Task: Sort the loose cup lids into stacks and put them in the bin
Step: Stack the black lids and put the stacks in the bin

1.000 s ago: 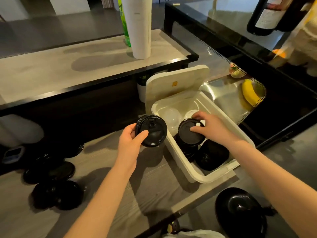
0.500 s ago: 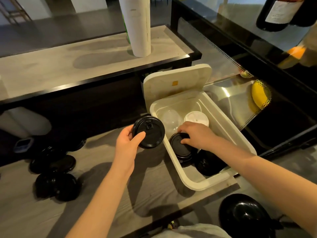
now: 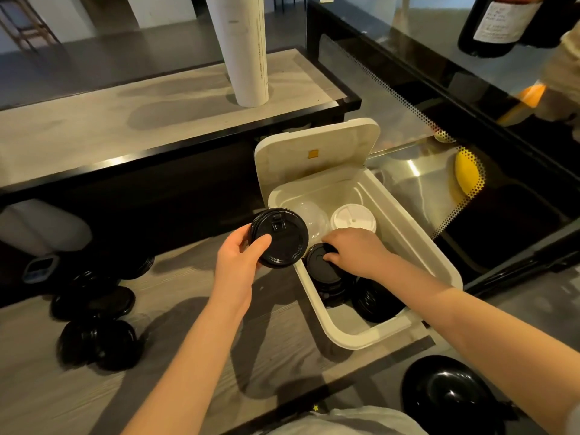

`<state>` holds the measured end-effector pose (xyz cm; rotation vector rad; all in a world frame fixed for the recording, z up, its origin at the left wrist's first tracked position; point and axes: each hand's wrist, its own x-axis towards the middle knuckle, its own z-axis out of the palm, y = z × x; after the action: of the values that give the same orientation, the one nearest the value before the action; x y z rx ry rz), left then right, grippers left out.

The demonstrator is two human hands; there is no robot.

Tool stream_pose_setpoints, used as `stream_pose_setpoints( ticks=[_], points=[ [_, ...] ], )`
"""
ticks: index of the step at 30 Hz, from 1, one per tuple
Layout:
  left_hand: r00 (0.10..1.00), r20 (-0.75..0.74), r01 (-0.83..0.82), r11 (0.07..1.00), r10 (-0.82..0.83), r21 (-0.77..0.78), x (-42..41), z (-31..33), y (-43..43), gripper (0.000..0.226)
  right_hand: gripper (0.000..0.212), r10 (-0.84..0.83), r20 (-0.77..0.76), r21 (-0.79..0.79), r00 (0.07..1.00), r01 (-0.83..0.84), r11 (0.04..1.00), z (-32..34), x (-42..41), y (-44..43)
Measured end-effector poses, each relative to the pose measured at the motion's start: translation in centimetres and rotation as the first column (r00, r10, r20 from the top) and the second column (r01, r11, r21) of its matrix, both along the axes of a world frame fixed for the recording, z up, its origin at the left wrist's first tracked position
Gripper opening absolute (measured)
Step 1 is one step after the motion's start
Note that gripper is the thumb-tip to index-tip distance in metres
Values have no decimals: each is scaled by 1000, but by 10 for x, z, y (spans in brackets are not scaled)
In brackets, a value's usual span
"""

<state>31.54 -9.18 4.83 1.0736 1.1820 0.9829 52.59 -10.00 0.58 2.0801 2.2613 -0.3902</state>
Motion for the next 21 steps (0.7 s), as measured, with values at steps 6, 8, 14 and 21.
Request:
stream_pose_setpoints(
  ticks=[6, 8, 14, 21],
  points=[
    [994, -72, 87, 996, -86, 20, 14, 8, 8, 34, 36, -185, -609, 173, 771, 357, 918, 50, 6, -18],
    [987, -82, 139, 990, -137, 18, 25, 11, 10, 37, 43, -185, -786, 35, 590, 342, 939, 64, 11, -21],
    [923, -143, 365, 931, -358, 28, 62, 15, 9, 27, 36, -202, -794, -67, 574, 248, 967, 70, 35, -30],
    [577, -564, 682, 728, -590, -64, 80, 4, 15, 52, 36, -284, -706, -127, 649, 279, 952, 71, 63, -43]
  ],
)
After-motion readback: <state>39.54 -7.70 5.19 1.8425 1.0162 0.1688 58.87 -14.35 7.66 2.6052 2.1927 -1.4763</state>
